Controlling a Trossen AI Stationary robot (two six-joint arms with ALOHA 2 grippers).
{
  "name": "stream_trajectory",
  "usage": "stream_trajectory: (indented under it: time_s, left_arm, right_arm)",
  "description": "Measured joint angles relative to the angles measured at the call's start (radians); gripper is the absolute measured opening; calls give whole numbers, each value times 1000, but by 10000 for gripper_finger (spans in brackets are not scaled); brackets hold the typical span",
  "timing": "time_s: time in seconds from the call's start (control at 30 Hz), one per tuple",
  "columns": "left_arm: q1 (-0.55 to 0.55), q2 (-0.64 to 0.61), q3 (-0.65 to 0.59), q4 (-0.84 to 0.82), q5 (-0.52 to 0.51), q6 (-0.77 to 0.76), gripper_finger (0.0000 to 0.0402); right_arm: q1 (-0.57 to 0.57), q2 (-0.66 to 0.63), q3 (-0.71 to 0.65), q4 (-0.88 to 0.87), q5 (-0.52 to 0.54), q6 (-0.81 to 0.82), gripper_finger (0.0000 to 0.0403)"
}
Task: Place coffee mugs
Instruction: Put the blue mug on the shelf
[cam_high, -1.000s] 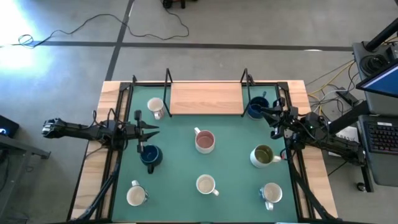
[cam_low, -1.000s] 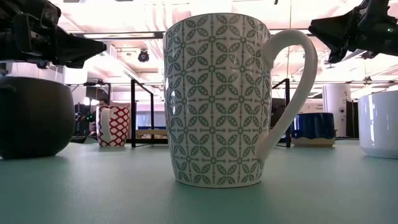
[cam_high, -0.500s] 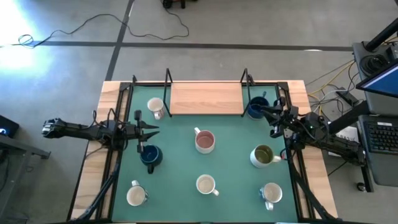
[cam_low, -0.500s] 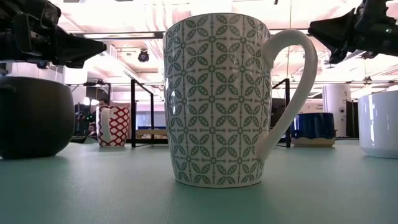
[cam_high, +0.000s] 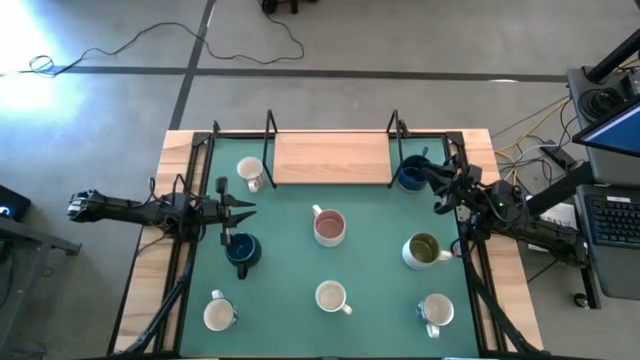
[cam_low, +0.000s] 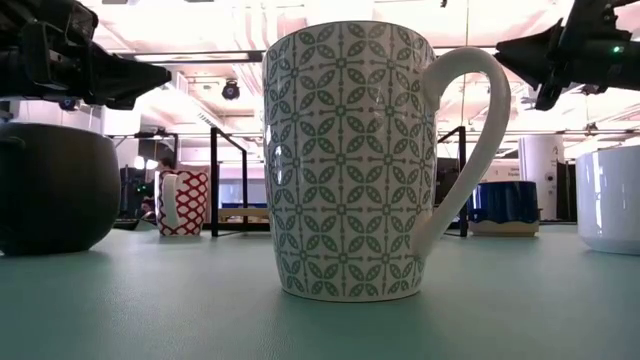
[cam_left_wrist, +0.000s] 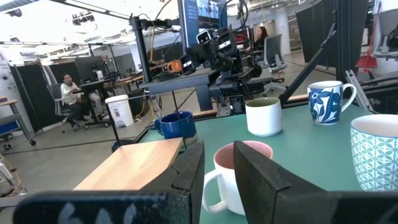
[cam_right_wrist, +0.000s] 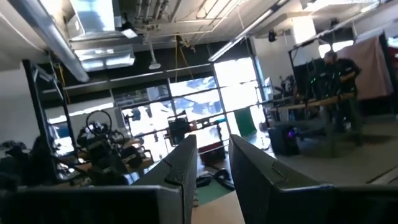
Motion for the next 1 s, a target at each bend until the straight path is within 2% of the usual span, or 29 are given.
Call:
stream_trajectory:
  time_s: [0.2,0.63,1.0]
  left_arm:
    - [0,0,0,0,0,0,68]
    - [0,0,0,0,0,0,68]
    - [0,0,0,0,0,0,68]
  right_arm:
    - [0,0,0,1,3,-112,84]
    - [0,3,0,65,55,75,84]
    - [0,118,0,71,108,69,84]
